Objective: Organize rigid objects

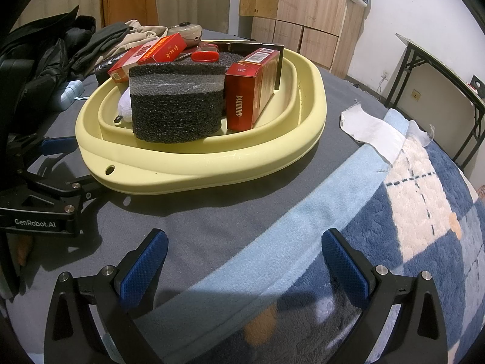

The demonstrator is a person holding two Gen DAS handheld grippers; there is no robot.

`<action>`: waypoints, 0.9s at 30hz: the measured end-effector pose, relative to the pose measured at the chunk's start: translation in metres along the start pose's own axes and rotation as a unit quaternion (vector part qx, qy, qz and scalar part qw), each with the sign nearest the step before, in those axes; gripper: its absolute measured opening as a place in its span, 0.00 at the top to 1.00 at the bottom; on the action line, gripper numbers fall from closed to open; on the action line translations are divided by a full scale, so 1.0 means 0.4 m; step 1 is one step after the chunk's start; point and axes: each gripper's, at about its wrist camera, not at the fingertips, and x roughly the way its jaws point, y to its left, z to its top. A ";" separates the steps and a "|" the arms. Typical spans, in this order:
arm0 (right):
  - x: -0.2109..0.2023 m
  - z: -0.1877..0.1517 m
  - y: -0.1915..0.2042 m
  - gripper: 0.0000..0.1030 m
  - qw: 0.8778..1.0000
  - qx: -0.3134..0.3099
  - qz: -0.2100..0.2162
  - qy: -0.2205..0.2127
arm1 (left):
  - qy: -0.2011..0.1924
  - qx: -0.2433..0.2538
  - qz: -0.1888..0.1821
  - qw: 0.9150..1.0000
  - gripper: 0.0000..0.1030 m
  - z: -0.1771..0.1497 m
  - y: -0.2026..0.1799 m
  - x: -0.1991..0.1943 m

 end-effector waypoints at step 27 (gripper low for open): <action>0.000 0.000 0.000 0.00 1.000 0.000 0.000 0.000 | -0.003 0.005 0.005 1.000 0.00 0.004 0.001 -0.003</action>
